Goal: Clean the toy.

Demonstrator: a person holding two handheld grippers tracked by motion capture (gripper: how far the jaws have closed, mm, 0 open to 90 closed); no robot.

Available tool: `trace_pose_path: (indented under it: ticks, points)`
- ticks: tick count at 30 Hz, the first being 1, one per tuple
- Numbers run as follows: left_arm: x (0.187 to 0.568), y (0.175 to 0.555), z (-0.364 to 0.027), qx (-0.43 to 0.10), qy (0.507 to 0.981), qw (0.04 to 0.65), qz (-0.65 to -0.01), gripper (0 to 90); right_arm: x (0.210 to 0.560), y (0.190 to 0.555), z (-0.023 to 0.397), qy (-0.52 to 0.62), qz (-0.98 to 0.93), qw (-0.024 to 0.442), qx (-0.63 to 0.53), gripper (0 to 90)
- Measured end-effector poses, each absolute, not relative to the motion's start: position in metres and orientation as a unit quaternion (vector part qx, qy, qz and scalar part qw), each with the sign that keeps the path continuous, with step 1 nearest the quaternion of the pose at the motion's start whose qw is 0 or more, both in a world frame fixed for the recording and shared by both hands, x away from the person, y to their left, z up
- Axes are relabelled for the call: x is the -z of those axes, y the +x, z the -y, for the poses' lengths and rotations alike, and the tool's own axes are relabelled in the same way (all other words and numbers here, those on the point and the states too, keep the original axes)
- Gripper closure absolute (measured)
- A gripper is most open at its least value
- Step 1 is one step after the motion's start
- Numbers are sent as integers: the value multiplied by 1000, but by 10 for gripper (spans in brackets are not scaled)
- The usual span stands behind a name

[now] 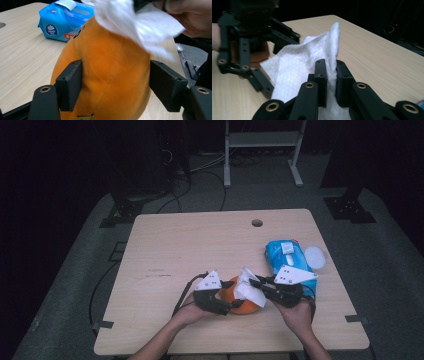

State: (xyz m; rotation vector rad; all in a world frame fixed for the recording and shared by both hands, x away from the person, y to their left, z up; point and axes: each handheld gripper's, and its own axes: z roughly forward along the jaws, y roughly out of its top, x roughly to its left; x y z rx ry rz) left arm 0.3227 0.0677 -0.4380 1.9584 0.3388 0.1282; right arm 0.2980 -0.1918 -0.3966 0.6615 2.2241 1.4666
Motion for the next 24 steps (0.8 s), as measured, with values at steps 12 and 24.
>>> trace_pose_path:
  ticks: [12,24]
  points:
    - [439,330,-76,-59,820,545,-167,261,404,297,206,260,-789,188,-524,810]
    - [441,324,-68,-45,820,553,-142,245,397,292,185,222,-799,181,-528,808]
